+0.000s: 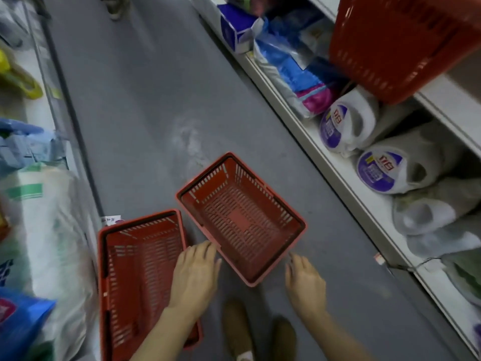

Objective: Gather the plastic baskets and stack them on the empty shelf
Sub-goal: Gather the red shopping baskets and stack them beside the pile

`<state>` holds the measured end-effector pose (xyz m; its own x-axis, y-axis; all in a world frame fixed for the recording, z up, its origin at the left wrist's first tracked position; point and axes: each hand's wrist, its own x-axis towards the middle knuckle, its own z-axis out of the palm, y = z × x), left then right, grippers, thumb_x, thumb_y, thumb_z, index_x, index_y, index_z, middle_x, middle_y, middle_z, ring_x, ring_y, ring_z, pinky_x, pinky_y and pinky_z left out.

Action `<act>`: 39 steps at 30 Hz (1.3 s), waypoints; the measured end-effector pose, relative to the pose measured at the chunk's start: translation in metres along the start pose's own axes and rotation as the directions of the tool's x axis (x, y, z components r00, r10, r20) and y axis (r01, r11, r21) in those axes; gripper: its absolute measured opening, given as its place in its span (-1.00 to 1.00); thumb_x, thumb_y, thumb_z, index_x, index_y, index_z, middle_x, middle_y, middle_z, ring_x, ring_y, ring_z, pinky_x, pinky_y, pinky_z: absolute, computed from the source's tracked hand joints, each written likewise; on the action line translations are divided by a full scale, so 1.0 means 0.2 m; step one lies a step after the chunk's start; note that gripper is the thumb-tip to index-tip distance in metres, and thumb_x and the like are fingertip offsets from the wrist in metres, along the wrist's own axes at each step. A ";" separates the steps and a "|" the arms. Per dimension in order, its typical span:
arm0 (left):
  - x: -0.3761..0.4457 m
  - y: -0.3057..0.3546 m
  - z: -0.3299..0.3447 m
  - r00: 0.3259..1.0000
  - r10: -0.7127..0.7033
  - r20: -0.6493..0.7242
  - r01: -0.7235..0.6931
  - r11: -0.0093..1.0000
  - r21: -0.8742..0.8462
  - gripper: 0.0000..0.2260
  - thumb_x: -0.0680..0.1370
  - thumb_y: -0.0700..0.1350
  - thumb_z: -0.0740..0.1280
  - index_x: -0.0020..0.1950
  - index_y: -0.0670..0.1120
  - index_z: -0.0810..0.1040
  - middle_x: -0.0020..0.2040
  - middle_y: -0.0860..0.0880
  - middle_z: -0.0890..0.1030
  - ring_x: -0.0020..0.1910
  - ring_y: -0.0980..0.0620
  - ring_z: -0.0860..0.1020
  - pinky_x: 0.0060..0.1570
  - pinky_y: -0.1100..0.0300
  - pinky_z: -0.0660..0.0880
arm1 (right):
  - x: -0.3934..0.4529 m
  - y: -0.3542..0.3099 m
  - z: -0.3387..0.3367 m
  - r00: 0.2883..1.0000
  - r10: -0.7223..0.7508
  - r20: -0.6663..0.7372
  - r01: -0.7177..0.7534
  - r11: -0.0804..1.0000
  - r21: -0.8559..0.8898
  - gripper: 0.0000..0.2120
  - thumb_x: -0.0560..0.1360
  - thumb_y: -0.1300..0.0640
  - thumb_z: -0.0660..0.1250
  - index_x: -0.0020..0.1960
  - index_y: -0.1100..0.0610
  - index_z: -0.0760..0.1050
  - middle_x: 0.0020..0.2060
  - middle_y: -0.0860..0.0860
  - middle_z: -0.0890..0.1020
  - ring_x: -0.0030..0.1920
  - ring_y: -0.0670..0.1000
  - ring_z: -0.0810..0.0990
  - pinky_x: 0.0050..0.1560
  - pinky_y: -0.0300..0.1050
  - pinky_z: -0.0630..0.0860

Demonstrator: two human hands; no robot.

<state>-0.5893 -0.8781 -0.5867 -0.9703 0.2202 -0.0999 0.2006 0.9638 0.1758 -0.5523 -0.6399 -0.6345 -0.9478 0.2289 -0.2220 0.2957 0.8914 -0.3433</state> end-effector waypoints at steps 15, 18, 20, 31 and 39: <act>0.34 -0.18 0.73 0.998 -0.003 0.061 0.001 0.999 0.032 -0.60 0.56 0.01 0.14 0.26 -0.12 0.61 0.07 -0.04 0.67 -0.03 -0.11 0.64 -0.05 0.01 0.56 | 0.22 0.10 0.95 0.788 0.578 0.212 -0.605 0.663 0.441 -0.22 0.50 0.19 0.38 0.54 0.32 0.00 0.48 0.30 0.20 0.37 0.32 0.36 0.27 0.09 0.35; 0.41 -0.18 0.80 0.998 0.003 0.056 -0.004 1.000 0.021 -0.59 0.57 0.00 0.14 0.28 -0.13 0.60 0.08 -0.05 0.67 -0.01 -0.10 0.64 -0.03 0.02 0.57 | 0.25 0.15 0.95 0.791 0.576 0.207 -0.587 0.620 0.520 -0.28 0.50 0.19 0.32 0.52 0.36 0.05 0.45 0.33 0.26 0.42 0.31 0.32 0.37 0.09 0.27; 0.47 -0.18 0.85 0.999 0.000 0.052 -0.001 1.000 0.022 -0.58 0.57 0.00 0.14 0.29 -0.15 0.59 0.06 -0.06 0.67 -0.02 -0.10 0.64 -0.02 0.02 0.58 | 0.30 0.22 0.90 0.797 0.580 0.170 -0.568 0.622 0.539 -0.28 0.47 0.12 0.25 0.52 0.35 0.07 0.44 0.35 0.28 0.40 0.34 0.34 0.36 0.10 0.27; 0.89 -0.51 1.12 0.886 -0.402 0.230 0.437 0.891 -0.127 -0.35 0.62 -0.05 0.28 0.63 -0.03 0.05 0.37 -0.28 0.44 0.22 -0.37 0.48 0.11 -0.20 0.46 | 0.62 0.79 0.70 0.917 0.389 -0.090 -0.314 0.841 0.440 -0.38 0.51 -0.12 0.11 0.55 0.01 0.16 0.29 0.24 0.48 0.23 0.29 0.50 0.23 0.20 0.44; 0.75 -0.39 0.85 0.950 -0.306 0.067 0.303 0.844 -0.443 -0.35 0.62 -0.08 0.31 0.63 0.04 0.07 0.36 -0.20 0.54 0.26 -0.28 0.54 0.14 -0.09 0.50 | 0.55 0.78 0.40 0.899 0.413 -0.142 -0.290 0.808 0.514 -0.48 0.58 -0.16 0.16 0.52 -0.14 0.19 0.20 0.15 0.53 0.18 0.18 0.55 0.19 0.20 0.49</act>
<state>-0.7283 -0.8948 -0.7815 -0.9738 -0.0761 -0.2141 -0.1849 0.8132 0.5519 -0.6009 -0.5059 -0.7857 -0.7473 0.6299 -0.2115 0.5747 0.4529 -0.6817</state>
